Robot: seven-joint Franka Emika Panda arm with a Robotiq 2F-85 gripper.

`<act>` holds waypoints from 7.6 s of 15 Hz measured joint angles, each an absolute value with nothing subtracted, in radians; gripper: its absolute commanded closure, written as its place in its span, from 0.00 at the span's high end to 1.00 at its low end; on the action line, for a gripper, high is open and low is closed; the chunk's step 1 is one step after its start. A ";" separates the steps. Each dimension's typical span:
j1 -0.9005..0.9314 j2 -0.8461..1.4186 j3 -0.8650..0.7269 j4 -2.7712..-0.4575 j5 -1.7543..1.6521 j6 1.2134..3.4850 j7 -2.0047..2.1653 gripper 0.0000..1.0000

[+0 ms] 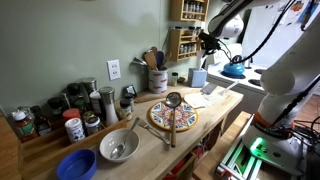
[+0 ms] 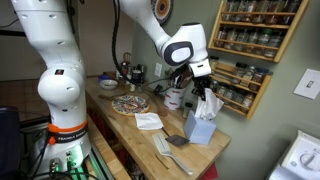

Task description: Remove two pieces of napkins from the box and put them on the orange plate

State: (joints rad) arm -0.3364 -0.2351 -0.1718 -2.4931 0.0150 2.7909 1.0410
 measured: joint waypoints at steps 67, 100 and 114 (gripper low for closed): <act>-0.506 -0.439 0.134 -2.698 0.508 3.345 0.681 0.00; -0.721 -0.712 0.345 -2.665 0.419 3.139 0.672 0.00; -0.781 -0.801 0.347 -2.603 0.323 3.073 0.677 0.00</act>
State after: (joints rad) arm -0.7805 -0.8006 0.3473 -2.6035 0.3226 3.0726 0.6769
